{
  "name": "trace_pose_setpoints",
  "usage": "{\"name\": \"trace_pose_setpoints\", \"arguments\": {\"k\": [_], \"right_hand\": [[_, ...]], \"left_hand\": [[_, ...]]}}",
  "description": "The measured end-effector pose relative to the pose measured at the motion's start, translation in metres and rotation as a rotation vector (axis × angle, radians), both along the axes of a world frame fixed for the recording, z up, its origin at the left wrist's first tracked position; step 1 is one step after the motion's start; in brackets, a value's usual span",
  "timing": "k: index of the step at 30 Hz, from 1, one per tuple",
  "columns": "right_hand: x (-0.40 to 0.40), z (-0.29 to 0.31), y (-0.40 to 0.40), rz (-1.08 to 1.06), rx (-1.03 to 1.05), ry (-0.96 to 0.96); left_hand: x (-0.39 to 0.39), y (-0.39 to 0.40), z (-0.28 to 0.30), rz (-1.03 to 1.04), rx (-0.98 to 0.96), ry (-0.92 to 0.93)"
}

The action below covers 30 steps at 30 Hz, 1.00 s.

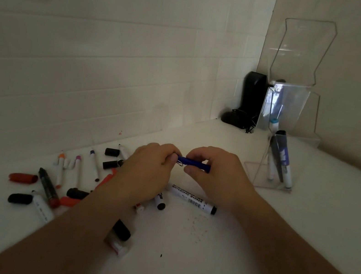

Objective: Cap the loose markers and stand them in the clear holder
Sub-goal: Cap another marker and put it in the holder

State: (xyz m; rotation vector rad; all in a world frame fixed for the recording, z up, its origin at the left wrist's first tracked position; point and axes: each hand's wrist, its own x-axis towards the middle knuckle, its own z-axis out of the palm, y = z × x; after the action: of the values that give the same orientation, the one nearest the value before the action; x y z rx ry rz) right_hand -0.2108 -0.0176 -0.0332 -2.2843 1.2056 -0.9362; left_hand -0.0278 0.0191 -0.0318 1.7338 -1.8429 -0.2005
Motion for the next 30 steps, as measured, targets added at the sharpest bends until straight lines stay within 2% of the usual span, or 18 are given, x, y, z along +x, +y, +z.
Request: {"name": "trace_pose_setpoints", "arguments": {"k": [4, 11, 16, 20, 24, 27, 30], "right_hand": [[0.002, 0.002, 0.001, -0.028, 0.004, 0.009], [0.005, 0.006, 0.003, -0.05, 0.058, -0.139], [-0.002, 0.005, 0.004, -0.014, 0.072, -0.026], [-0.008, 0.007, 0.003, -0.028, 0.004, 0.028], [-0.02, 0.009, -0.002, -0.087, -0.038, 0.041], [-0.019, 0.008, -0.001, -0.053, -0.044, 0.097], [-0.01, 0.009, 0.003, -0.006, -0.153, 0.18]], "left_hand": [[-0.002, 0.002, 0.002, -0.004, 0.025, 0.044], [-0.01, 0.001, 0.007, 0.017, -0.006, 0.082], [-0.006, 0.003, 0.002, -0.074, 0.054, 0.031], [-0.001, 0.006, 0.0, -0.076, -0.019, -0.052], [0.007, 0.008, 0.006, 0.025, -0.125, 0.053], [0.005, 0.009, 0.008, 0.035, -0.14, 0.072], [-0.002, 0.012, 0.01, 0.027, -0.223, 0.145]]}}
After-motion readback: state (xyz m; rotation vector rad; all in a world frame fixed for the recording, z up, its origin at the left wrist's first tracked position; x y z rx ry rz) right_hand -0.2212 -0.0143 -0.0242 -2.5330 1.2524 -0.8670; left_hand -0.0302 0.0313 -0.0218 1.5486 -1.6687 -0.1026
